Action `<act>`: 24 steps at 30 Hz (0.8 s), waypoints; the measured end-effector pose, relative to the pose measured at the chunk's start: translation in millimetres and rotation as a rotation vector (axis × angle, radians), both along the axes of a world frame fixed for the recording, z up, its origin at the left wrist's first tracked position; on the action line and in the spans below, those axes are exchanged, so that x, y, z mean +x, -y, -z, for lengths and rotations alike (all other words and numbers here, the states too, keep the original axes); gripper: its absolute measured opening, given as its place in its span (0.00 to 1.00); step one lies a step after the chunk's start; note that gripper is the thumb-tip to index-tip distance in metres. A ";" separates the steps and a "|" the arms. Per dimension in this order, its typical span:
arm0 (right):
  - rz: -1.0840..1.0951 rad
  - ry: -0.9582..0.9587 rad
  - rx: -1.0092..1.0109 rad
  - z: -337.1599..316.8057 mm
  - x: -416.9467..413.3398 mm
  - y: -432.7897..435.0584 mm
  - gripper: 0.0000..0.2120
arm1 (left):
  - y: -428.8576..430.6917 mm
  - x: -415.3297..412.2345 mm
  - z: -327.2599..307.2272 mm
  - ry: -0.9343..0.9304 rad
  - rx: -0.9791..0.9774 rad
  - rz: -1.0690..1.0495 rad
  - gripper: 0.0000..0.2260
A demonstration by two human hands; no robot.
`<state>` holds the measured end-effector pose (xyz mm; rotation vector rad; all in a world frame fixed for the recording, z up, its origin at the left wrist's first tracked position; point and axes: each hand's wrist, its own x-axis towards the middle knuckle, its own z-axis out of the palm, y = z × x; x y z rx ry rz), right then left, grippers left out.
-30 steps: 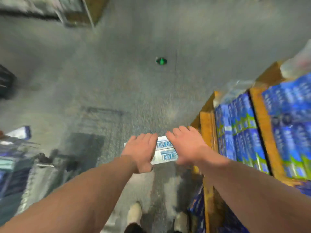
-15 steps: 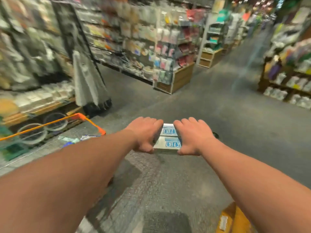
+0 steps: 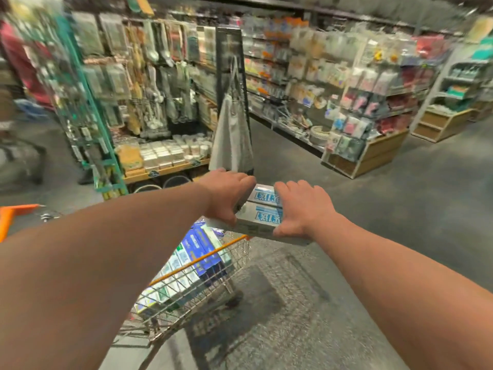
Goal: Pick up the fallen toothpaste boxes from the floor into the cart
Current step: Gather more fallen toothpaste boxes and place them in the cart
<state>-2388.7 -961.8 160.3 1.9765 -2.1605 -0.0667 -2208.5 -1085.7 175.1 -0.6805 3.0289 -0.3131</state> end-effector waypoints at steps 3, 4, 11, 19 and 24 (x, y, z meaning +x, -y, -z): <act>0.017 0.012 0.015 8.8 17.9 53.8 0.43 | 52.6 14.2 4.7 0.011 -0.002 -0.009 0.37; 0.027 0.015 0.015 13.5 22.0 69.6 0.43 | 69.0 16.8 6.9 0.016 -0.010 -0.002 0.39; 0.112 0.054 0.074 61.4 26.7 158.8 0.46 | 170.4 7.0 50.5 0.108 0.007 -0.006 0.36; 0.135 0.187 0.136 136.7 -0.7 257.1 0.35 | 264.6 -31.3 123.5 0.227 0.090 -0.116 0.42; 0.160 0.266 0.003 207.0 -9.0 312.7 0.15 | 316.3 -50.7 181.0 0.315 0.055 -0.079 0.39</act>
